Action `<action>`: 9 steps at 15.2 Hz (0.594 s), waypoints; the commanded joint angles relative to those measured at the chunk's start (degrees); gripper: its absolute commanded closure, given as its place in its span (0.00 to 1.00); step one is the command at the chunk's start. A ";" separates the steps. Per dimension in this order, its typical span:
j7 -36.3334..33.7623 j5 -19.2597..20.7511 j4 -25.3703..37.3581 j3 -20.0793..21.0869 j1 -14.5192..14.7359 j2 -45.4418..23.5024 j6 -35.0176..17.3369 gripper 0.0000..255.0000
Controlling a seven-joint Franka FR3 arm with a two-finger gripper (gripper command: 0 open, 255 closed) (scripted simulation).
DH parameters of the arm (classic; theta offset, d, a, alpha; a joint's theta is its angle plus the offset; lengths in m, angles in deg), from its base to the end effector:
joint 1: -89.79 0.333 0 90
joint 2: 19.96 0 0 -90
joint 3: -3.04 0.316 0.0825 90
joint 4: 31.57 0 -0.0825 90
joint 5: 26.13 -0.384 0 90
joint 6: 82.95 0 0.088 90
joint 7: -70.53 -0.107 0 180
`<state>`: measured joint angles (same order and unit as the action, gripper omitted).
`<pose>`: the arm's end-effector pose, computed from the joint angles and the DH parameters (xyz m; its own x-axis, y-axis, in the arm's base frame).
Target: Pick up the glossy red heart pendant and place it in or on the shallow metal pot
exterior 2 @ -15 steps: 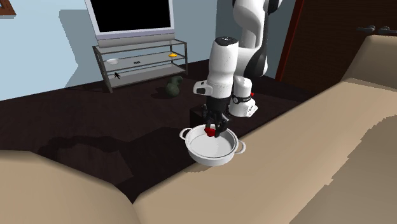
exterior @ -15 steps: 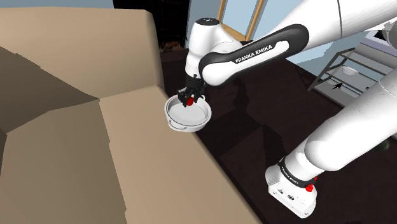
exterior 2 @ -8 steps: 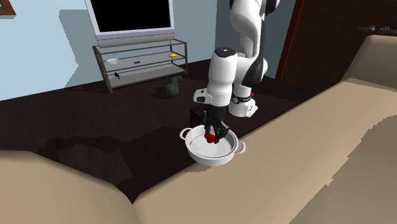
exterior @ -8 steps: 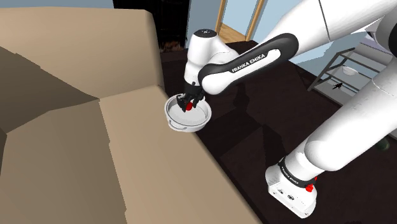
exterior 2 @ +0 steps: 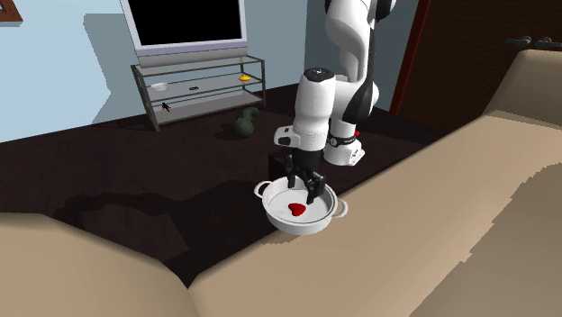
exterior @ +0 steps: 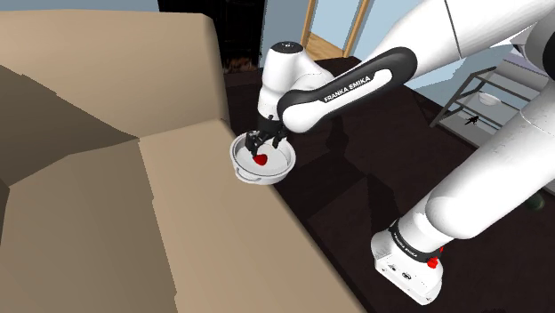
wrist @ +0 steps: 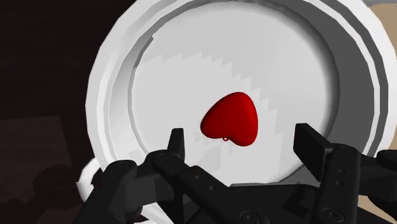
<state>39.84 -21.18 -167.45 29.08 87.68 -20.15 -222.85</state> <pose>0.4610 0.2044 0.3287 0.9949 -0.0529 0.0859 -0.0545 -0.9984 0.0169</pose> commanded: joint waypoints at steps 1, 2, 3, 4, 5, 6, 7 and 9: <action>0.00 0.00 0.00 0.00 0.00 0.00 0.00 0.00; 0.00 0.00 0.00 0.00 0.00 0.00 0.00 0.00; 0.00 0.00 0.00 0.00 0.00 0.00 0.00 0.00; 0.00 0.00 0.00 0.00 0.00 0.00 0.00 0.00; 0.89 -1.25 0.44 0.06 0.04 1.64 1.87 0.00; 1.69 -2.36 0.98 0.08 0.09 3.20 3.78 0.00; 2.39 -3.35 1.59 0.04 0.17 4.67 5.71 0.00; 2.89 -4.03 2.14 -0.09 0.31 5.77 7.24 0.00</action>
<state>42.40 -24.78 -165.48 29.05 87.95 -14.97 -216.41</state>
